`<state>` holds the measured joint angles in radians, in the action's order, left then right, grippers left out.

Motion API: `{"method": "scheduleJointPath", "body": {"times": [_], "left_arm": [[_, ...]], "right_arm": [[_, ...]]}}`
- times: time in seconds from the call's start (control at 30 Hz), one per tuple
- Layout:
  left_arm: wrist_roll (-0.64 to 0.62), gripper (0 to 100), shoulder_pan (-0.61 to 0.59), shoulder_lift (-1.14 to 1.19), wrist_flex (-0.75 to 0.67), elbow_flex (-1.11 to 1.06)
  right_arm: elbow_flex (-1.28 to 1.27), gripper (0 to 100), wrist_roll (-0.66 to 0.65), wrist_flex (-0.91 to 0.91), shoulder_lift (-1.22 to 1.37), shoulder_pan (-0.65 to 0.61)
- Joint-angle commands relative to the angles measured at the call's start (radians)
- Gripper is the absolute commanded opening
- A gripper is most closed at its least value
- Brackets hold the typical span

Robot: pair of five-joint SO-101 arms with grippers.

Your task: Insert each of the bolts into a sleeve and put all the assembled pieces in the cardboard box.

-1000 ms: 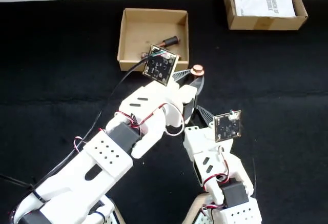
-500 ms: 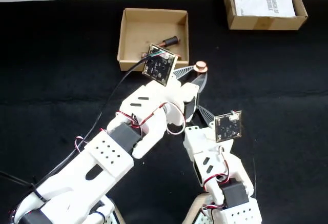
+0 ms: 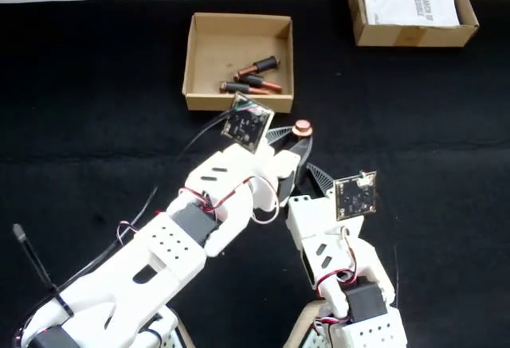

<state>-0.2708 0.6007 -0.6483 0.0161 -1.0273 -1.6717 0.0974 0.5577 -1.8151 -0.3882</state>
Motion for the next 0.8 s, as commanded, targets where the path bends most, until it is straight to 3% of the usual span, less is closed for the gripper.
{"method": "scheduleJointPath", "body": {"times": [0.0, 0.17, 0.43, 0.77], "left_arm": [[0.009, 1, -0.005, -0.028, -0.015, -0.002], [0.008, 1, 0.001, -0.036, 0.097, 0.067], [0.003, 28, 0.002, -0.058, 0.671, 0.186], [0.003, 26, 0.038, -0.079, 0.984, 0.145]], "right_arm": [[-0.130, 0.8, 0.006, -0.019, -0.016, 0.019], [-0.130, 0.8, 0.006, -0.019, -0.015, 0.019], [-0.130, 0.8, 0.006, -0.019, -0.016, 0.021], [-0.107, 0.8, 0.006, -0.024, -0.013, 0.068]]}}
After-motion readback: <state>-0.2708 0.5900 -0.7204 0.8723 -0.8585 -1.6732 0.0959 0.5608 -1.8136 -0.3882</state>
